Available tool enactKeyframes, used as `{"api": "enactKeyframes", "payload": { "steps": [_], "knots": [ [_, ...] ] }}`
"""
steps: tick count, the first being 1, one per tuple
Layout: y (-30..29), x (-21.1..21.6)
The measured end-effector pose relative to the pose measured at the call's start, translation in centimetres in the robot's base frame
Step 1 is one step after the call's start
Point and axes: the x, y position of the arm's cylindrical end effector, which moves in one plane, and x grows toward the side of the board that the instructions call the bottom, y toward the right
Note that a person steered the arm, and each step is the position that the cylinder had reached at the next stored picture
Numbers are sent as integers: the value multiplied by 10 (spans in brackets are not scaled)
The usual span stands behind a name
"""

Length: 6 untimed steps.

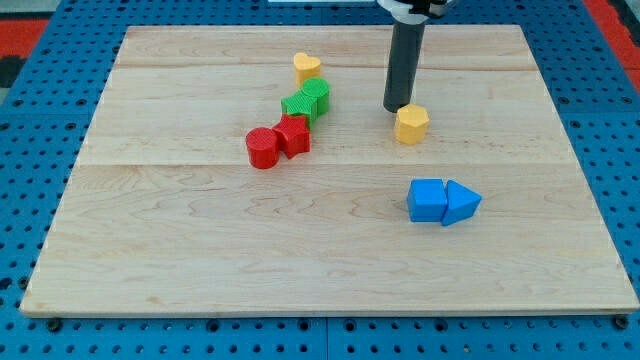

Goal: Push the yellow hexagon to the top of the blue blocks

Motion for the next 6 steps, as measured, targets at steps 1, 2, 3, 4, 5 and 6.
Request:
{"api": "enactKeyframes", "payload": {
  "steps": [1,2,3,4,5,6],
  "knots": [
    [8,12],
    [2,80],
    [1,111],
    [-21,84],
    [-20,88],
    [40,112]
  ]
}}
